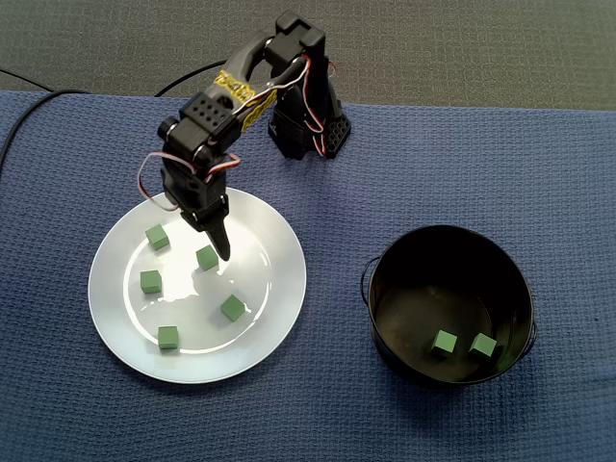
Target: Pick up the items on the white plate and put them in the black container.
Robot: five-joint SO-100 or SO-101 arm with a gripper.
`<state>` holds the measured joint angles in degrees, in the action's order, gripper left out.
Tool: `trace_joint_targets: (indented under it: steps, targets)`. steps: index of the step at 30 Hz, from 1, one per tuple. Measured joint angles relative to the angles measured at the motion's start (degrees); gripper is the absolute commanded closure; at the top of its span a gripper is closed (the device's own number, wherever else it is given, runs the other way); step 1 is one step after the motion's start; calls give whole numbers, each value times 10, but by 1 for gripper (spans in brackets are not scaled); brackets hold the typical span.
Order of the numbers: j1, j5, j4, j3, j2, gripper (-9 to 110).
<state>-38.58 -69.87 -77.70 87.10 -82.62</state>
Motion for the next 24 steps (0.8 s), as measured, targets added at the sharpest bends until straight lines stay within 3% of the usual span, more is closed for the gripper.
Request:
trace_joint_targets:
  steps: [24]
  targets:
    - [-21, -33, 120, 46, 105, 75]
